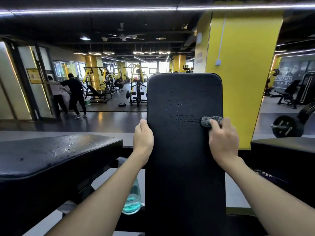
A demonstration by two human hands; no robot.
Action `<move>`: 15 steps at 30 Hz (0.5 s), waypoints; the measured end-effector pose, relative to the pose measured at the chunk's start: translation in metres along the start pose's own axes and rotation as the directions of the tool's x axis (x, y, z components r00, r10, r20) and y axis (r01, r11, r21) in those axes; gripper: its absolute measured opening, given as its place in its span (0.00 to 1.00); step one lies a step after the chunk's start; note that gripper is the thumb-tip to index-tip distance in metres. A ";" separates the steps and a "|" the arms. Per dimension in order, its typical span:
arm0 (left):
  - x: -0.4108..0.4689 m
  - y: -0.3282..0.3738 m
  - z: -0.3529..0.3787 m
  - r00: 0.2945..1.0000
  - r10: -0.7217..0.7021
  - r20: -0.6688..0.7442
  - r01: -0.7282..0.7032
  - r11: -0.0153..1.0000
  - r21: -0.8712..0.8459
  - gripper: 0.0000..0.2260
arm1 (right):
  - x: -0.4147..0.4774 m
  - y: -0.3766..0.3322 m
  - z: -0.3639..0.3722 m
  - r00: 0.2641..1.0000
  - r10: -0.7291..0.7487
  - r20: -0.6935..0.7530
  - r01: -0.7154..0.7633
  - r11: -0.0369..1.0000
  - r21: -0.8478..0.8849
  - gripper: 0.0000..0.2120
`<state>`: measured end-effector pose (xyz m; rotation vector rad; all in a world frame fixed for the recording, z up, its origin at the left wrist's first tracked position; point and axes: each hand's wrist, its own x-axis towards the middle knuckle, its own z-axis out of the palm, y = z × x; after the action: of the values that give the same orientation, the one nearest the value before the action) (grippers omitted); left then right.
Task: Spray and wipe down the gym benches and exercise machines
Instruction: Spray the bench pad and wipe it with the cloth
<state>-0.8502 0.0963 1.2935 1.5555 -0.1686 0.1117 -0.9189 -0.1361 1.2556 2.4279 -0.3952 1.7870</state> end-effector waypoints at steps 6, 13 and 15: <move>-0.010 -0.015 -0.009 0.998 -0.006 0.060 0.003 0.999 0.044 0.13 | -0.009 -0.048 0.012 0.925 0.370 -0.088 -0.366 0.928 0.063 0.13; -0.006 -0.031 -0.016 0.992 -0.023 0.126 0.019 0.999 0.032 0.27 | -0.026 -0.144 0.026 0.999 0.036 -0.011 -0.035 0.996 0.083 0.09; -0.007 -0.033 -0.016 0.995 -0.025 0.093 0.025 1.000 0.002 0.28 | -0.032 -0.162 0.026 0.997 -0.076 0.029 0.072 0.992 0.105 0.08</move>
<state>-0.8509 0.1121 1.2598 1.5641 -0.2226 0.0199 -0.8602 0.0184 1.2293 2.5083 -0.2163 1.7822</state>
